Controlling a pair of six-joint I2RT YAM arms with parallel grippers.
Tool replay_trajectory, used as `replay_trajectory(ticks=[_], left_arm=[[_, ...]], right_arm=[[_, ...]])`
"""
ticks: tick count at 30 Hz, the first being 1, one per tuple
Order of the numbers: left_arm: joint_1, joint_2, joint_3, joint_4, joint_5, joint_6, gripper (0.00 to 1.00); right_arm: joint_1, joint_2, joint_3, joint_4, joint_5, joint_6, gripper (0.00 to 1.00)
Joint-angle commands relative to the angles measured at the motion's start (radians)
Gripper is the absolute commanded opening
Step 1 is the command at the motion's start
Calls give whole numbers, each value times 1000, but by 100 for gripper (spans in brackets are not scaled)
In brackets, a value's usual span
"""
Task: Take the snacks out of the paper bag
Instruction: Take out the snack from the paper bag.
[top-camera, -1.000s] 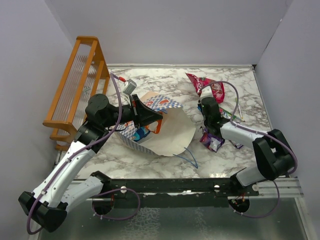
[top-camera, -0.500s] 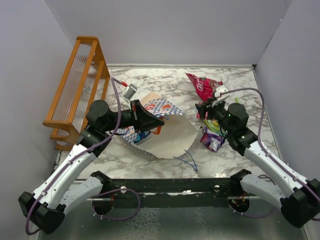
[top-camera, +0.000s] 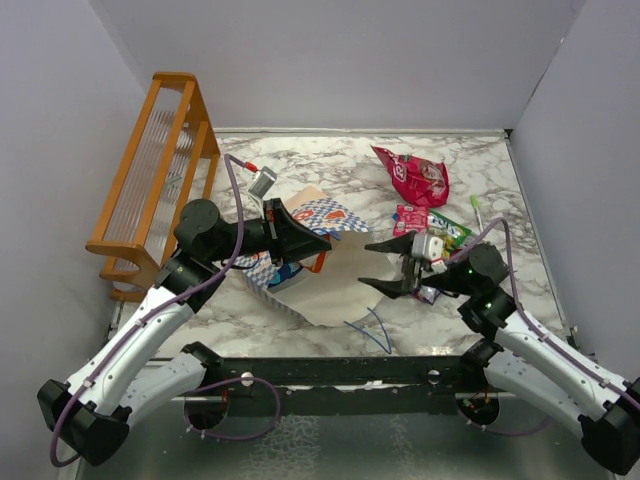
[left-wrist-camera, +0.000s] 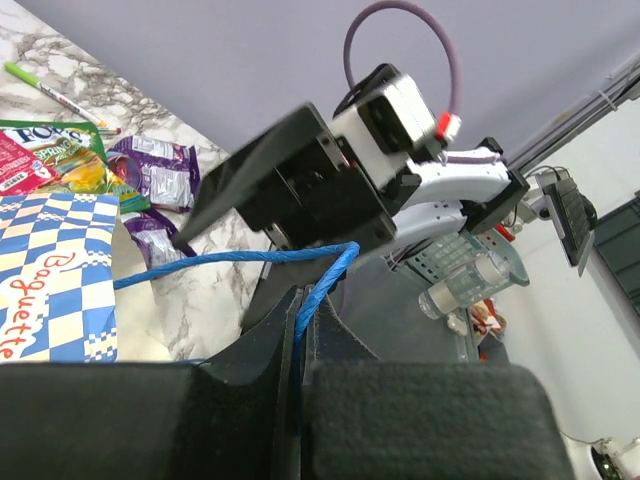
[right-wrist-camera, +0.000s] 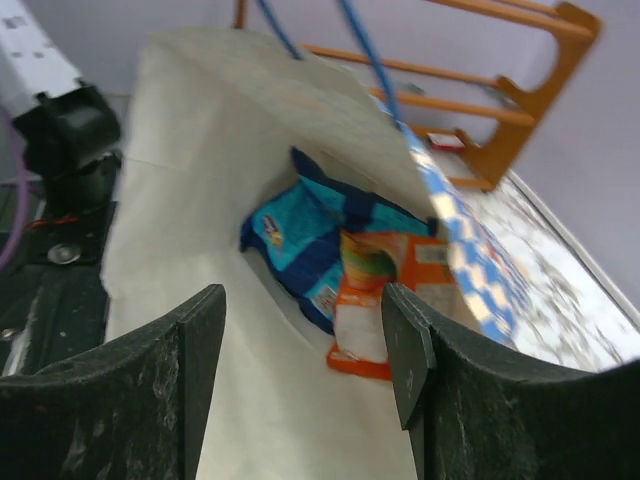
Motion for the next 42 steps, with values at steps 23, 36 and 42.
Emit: replay_trajectory(ticks=[23,36,42], left_arm=[[-24,14,63,-8,-24,18,0],[-27,15,72,-13,-26,24,0],[-28,6,78,-22,-27,26,0]], right_arm=[[333,743,281,90,295,-820,99],[336,901,414,1,300,-943,99],[337,970,460,0,318,-952,99]])
